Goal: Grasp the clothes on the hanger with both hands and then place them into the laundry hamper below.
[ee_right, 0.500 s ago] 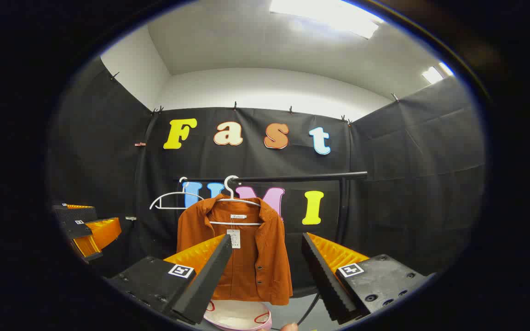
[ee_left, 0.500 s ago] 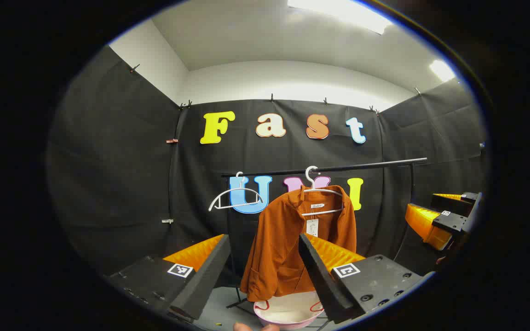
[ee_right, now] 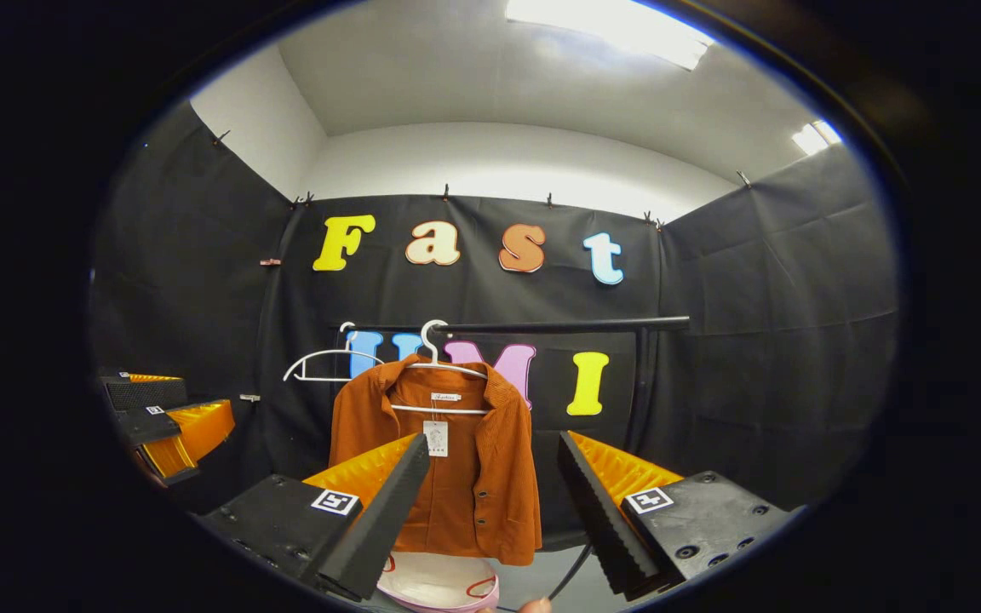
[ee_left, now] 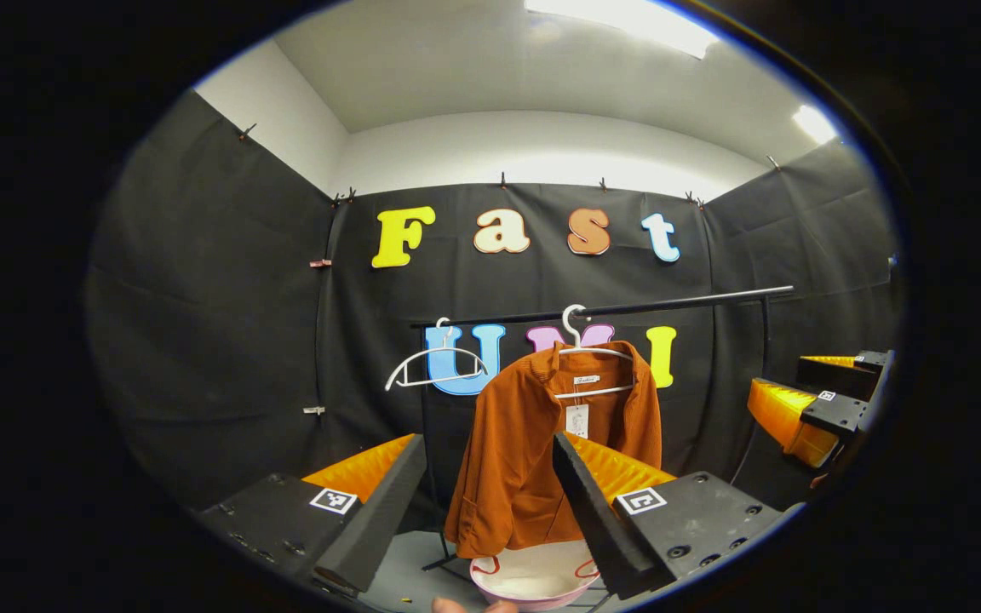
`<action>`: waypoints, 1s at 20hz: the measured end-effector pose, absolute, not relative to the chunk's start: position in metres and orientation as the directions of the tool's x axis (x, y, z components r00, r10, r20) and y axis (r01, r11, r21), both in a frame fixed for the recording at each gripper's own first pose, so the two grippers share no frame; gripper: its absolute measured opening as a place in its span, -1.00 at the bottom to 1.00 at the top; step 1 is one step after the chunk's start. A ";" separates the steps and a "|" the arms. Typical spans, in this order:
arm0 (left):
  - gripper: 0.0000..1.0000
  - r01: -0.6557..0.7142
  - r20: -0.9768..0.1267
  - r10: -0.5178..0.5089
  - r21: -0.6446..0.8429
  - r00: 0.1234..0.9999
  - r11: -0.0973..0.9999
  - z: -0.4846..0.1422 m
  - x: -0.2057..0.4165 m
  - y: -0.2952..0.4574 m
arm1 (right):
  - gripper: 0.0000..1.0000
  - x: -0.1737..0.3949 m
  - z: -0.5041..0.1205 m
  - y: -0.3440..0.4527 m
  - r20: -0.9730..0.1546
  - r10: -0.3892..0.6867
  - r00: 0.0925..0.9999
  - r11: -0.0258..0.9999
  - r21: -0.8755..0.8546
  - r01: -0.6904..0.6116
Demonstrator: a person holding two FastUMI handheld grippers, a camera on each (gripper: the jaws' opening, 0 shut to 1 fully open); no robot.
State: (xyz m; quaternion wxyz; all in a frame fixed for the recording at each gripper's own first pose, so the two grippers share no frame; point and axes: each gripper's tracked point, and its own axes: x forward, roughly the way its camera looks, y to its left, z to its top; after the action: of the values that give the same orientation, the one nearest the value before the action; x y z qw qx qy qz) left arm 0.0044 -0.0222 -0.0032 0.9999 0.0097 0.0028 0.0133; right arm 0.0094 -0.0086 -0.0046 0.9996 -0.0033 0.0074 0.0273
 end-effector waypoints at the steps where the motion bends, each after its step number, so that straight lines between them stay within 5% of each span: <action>1: 0.89 -0.031 -0.006 0.031 0.023 1.000 0.999 -0.005 0.005 -0.026 | 0.95 0.011 -0.005 -0.011 -0.016 0.060 0.998 0.998 -0.006 -0.060; 10: 0.89 -0.060 -0.032 0.061 0.049 0.998 0.997 -0.012 0.020 -0.061 | 0.94 0.038 -0.016 -0.031 -0.045 0.102 0.994 0.995 0.017 -0.101; 20: 0.89 0.048 -0.017 -0.047 0.034 0.999 0.998 -0.022 0.092 -0.071 | 0.95 0.093 -0.031 -0.023 -0.026 0.031 0.999 0.999 -0.007 -0.031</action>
State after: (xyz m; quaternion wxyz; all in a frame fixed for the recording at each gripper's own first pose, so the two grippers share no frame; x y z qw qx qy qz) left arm 0.0924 -0.0712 -0.0224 0.9995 0.0170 0.0083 -0.0237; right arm 0.0928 -0.0232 -0.0311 0.9998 -0.0038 0.0129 0.0156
